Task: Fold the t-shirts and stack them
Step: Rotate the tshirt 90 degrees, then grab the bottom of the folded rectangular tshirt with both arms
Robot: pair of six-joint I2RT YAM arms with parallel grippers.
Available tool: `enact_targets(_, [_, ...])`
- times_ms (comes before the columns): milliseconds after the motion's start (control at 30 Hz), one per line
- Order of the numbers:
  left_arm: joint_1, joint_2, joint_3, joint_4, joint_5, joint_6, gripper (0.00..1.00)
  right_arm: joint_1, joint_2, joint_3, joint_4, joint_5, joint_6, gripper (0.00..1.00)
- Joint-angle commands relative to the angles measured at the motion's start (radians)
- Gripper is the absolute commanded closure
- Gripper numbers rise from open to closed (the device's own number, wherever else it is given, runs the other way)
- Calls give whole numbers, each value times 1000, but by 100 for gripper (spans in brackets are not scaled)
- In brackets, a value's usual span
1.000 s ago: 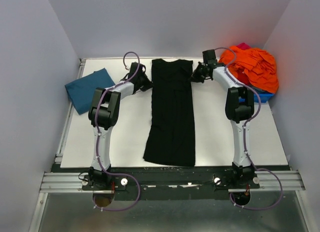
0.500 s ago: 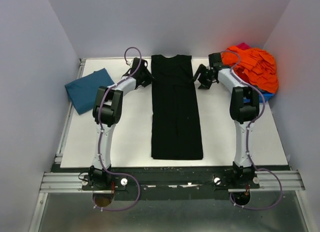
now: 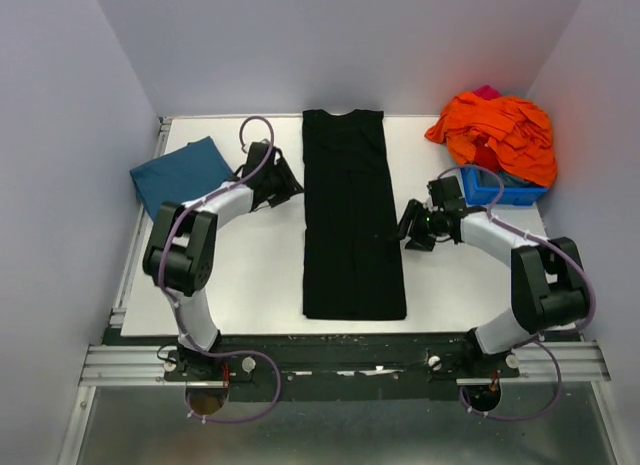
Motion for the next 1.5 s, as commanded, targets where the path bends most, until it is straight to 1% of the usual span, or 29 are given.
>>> enact_targets(0, [-66, -251, -320, 34, -33, 55, 39, 30, -136, -206, 57, -25, 16, 38])
enact_targets(100, [-144, -377, -526, 64, -24, 22, 39, 50, -224, -297, 26, -1, 24, 38])
enact_targets(233, [-279, -511, -668, 51, -58, -55, 39, 104, -317, -373, -30, 19, 41, 39])
enact_targets(333, [-284, -594, -750, 40, -4, -116, 39, 156, -342, -386, -113, 49, 78, 42])
enact_targets(500, [-363, -721, -803, -49, -4, -173, 40, 213, -419, -396, -265, 79, 104, 44])
enact_targets(567, [-391, -749, -815, -90, -7, -189, 41, 219, -465, -410, -305, 79, 107, 48])
enact_targets(633, [-414, -772, -836, -112, 1, -210, 44, 221, -497, -421, -345, 82, 112, 53])
enact_targets(700, [-426, -781, -855, -115, 27, -228, 49, 221, -514, -433, -370, 73, 108, 53])
enact_targets(733, [-428, -779, -855, -127, 36, -230, 52, 222, -517, -442, -376, 67, 108, 53])
enact_targets(867, [-457, -769, -846, -208, 22, -222, 53, 227, -534, -472, -374, 38, 104, 58])
enact_targets(1033, [-481, -772, -882, -193, 62, -248, 54, 228, -542, -472, -362, 6, 98, 61])
enact_targets(1133, [-495, -778, -895, -190, 82, -261, 58, 230, -543, -475, -333, -27, 92, 62])
enact_targets(1167, [-500, -782, -895, -199, 79, -261, 59, 230, -536, -475, -322, -40, 90, 68])
enact_targets(1233, [-501, -790, -893, -221, 71, -256, 59, 231, -520, -475, -310, -56, 85, 71])
enact_targets(1267, [-501, -792, -892, -230, 65, -253, 60, 233, -510, -475, -304, -63, 82, 76])
enact_targets(1333, [-503, -789, -895, -229, 70, -253, 65, 236, -491, -473, -293, -80, 72, 83])
enact_targets(1400, [-503, -783, -907, -206, 83, -261, 73, 239, -488, -472, -291, -88, 70, 98])
enact_targets(1467, [-503, -778, -909, -195, 88, -261, 79, 242, -496, -469, -296, -86, 69, 99])
